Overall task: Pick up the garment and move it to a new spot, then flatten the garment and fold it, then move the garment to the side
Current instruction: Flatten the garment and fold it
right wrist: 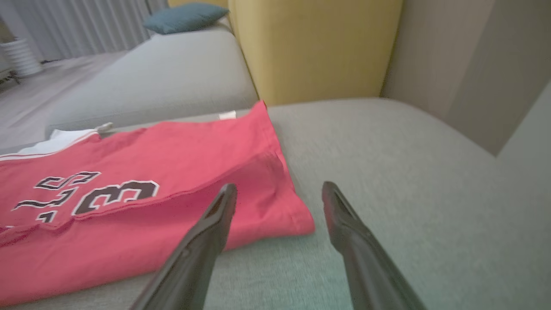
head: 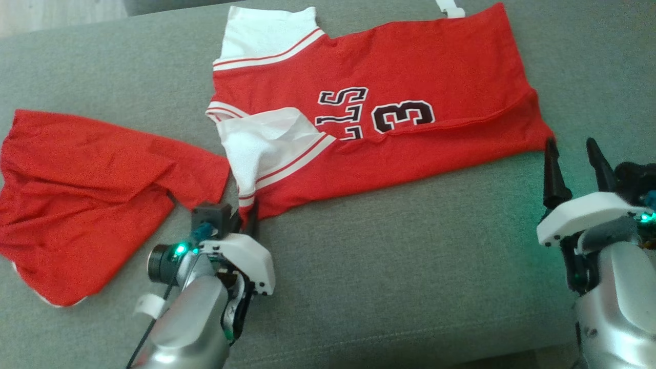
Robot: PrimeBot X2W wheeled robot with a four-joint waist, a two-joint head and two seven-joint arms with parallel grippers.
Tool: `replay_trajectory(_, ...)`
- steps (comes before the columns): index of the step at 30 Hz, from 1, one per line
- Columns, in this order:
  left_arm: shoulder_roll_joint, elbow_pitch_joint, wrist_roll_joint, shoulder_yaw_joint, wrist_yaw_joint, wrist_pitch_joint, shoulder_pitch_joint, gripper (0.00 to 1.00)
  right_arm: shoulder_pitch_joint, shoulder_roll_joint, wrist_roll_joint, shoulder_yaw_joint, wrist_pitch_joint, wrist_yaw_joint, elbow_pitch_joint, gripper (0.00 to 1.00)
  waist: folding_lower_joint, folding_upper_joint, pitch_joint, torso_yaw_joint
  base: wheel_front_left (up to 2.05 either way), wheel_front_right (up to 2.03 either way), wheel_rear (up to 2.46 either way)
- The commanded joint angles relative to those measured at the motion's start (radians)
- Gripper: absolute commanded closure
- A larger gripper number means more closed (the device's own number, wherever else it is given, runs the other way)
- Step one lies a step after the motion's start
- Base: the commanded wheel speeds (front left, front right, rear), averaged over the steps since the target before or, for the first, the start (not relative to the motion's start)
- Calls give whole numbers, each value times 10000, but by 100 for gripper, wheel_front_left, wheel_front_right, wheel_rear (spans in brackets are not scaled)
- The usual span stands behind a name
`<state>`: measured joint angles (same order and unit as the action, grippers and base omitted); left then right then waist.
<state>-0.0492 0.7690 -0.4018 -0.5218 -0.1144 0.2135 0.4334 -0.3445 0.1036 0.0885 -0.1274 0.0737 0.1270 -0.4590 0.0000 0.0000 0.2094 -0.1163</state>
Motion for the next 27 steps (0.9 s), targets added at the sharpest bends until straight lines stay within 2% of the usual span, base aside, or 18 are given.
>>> replay_trajectory(1, -91, -389, 201, 117, -51, 161, 322, 100, -458, -49, 140, -57, -213, 37, -18, 0, 0, 0, 12, 120, 0, 0, 0)
replay_trajectory(9, -218, -1801, 791, -329, -187, 379, 336, 100, -1389, -244, 196, -1208, -1090, 37, -1897, 0, 0, 0, 99, 570, 0, 0, 0)
replay_trajectory(19, -428, -3083, 1001, -647, -388, 10, 170, 100, -2744, -172, -959, -2722, -968, 37, -3467, 0, 0, 0, 562, 861, 0, 0, 0)
replay_trajectory(27, -584, -3556, 1017, -680, -523, -180, 155, 100, -3431, -51, -1574, -2997, -1014, 37, -4354, 0, 0, 0, 894, 943, 0, 0, 0)
